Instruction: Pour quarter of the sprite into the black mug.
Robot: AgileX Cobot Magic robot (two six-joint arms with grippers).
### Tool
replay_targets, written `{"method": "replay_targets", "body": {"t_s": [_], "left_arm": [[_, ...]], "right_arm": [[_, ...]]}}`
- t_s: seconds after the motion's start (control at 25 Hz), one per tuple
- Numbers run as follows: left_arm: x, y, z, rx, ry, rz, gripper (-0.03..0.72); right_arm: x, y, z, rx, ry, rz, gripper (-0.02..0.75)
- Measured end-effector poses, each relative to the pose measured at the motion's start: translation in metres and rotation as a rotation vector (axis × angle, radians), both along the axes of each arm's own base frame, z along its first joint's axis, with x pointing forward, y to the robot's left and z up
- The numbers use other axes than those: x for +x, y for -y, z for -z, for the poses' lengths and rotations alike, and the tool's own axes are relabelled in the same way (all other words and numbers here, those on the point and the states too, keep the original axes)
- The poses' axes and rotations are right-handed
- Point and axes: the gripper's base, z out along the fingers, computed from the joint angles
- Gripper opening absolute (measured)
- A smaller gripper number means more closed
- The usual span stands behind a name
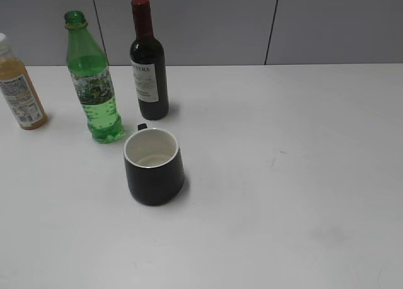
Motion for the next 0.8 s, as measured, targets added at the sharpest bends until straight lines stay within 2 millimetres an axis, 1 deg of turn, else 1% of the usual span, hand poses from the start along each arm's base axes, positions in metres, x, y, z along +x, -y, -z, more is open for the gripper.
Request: {"method": "replay_targets", "body": {"t_s": [0.28,0.8], "left_arm": [[0.0011,-0.0031,0.0034,-0.031,-0.026,-0.052,0.585],[0.0011,-0.0035,0.0035,-0.032,-0.027,-0.056,0.578]], "right_arm": [[0.0000,0.0000,0.0000,0.000,0.000,0.000,0.590],[0.0000,0.0000,0.0000,0.000,0.000,0.000,0.590]]}}
